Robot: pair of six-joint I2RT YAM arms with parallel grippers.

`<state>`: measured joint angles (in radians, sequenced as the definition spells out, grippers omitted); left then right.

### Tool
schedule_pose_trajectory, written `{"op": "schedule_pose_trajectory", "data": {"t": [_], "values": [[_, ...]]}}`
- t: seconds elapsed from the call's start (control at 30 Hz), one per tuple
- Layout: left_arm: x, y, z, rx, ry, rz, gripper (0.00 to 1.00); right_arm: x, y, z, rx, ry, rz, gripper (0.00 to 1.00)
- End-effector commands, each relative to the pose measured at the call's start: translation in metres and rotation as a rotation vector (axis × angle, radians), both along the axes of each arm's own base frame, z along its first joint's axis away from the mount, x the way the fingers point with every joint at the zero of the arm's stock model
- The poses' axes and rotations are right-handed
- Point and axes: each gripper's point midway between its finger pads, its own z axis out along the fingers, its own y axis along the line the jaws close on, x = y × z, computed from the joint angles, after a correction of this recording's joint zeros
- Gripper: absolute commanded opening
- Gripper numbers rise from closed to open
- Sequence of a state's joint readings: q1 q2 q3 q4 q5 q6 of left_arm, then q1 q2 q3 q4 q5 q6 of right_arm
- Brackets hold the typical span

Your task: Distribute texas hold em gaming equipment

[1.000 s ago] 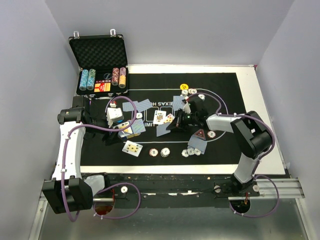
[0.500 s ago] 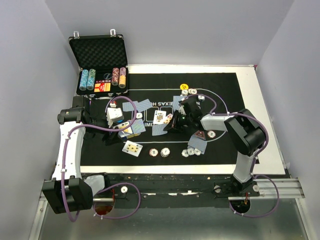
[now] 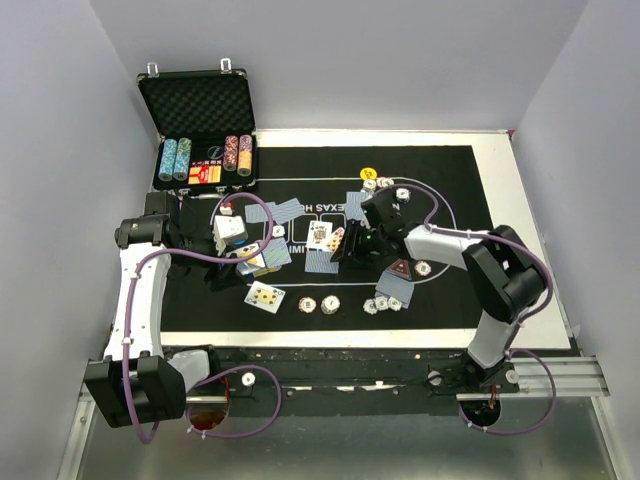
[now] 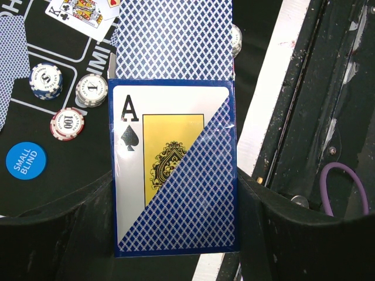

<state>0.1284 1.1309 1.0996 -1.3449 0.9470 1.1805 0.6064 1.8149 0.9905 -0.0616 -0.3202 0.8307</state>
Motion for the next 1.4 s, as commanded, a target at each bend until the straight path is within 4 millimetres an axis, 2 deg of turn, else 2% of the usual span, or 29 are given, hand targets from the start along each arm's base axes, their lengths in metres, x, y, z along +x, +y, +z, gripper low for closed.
{"op": "schedule_pose_trajectory", "data": {"t": [0.0, 0.13, 0.2, 0.37, 0.43, 0.53, 0.63, 0.73, 0.87, 0.97, 1.1, 1.37], "values": [[-0.055, -0.015, 0.01, -0.088, 0.237, -0.018, 0.0, 0.005, -0.016, 0.032, -0.089, -0.079, -0.016, 0.57], [-0.054, -0.015, 0.009, -0.092, 0.243, -0.017, 0.0, 0.004, -0.029, 0.056, -0.131, -0.128, -0.014, 0.64], [-0.055, -0.015, 0.009, -0.091, 0.242, -0.02, 0.0, 0.0, -0.024, 0.077, -0.081, -0.16, 0.002, 0.68], [-0.055, -0.015, 0.009, -0.09, 0.24, -0.019, 0.0, -0.014, 0.011, 0.143, 0.173, -0.206, 0.085, 0.83], [-0.054, -0.015, 0.01, -0.091, 0.238, -0.017, 0.0, -0.02, 0.026, 0.164, 0.239, -0.219, 0.125, 0.9], [-0.054, -0.016, 0.011, -0.097, 0.236, -0.019, 0.0, -0.026, 0.045, 0.188, 0.31, -0.243, 0.174, 0.95], [-0.054, -0.016, 0.011, -0.097, 0.237, -0.019, 0.0, -0.032, 0.063, 0.204, 0.364, -0.252, 0.21, 0.99], [-0.054, -0.016, 0.011, -0.1, 0.234, -0.02, 0.0, -0.04, 0.082, 0.204, 0.39, -0.237, 0.253, 1.0], [-0.054, -0.016, 0.012, -0.098, 0.229, -0.018, 0.0, -0.059, 0.114, 0.194, 0.388, -0.21, 0.32, 1.0], [-0.055, -0.016, 0.012, -0.095, 0.225, -0.019, 0.0, -0.068, 0.13, 0.185, 0.377, -0.196, 0.349, 1.0], [-0.055, -0.016, 0.014, -0.093, 0.219, -0.017, 0.0, -0.074, 0.136, 0.179, 0.384, -0.177, 0.352, 0.99], [-0.054, -0.017, 0.015, -0.098, 0.219, -0.016, 0.0, -0.079, 0.131, 0.173, 0.387, -0.156, 0.337, 0.79]]}}
